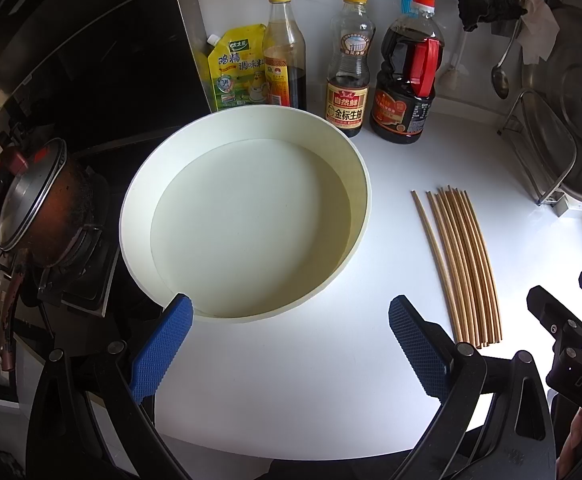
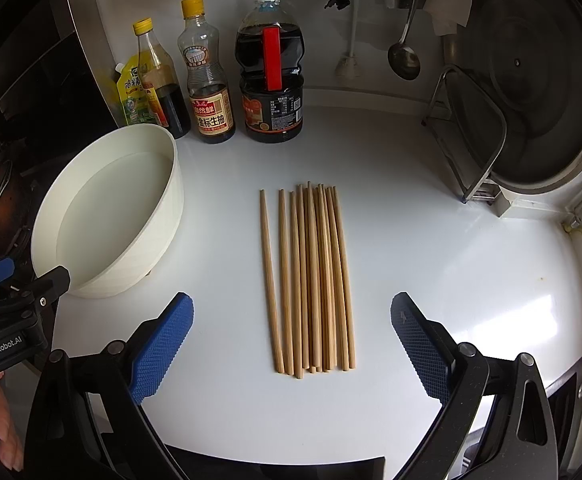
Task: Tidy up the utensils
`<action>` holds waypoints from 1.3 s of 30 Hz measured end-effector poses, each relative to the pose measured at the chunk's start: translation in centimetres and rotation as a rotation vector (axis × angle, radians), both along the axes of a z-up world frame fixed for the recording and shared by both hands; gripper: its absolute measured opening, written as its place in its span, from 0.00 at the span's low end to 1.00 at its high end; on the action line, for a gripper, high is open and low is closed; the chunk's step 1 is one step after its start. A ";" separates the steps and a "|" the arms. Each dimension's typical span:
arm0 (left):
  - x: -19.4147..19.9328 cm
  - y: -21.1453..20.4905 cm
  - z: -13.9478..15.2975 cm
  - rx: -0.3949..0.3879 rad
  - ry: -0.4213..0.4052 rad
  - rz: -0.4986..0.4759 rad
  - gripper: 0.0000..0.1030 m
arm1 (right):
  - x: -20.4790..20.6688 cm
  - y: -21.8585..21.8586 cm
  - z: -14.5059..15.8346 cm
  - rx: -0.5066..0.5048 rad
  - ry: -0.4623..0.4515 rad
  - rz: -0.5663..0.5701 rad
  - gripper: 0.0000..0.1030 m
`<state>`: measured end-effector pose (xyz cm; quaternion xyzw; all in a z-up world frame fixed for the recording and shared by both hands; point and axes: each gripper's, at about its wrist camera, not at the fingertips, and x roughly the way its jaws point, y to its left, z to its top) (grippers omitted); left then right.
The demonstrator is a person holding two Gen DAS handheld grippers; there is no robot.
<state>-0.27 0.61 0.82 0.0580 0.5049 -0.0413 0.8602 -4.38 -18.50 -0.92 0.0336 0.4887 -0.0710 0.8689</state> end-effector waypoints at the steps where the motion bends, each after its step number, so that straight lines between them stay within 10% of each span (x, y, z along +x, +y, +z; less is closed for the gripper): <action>1: 0.0 0.0 0.0 0.001 0.000 0.000 0.94 | 0.0 0.0 0.0 0.000 0.000 0.000 0.92; 39: -0.2 -0.1 -0.4 -0.007 0.012 0.010 0.94 | 0.3 0.2 -0.2 -0.002 0.007 0.014 0.92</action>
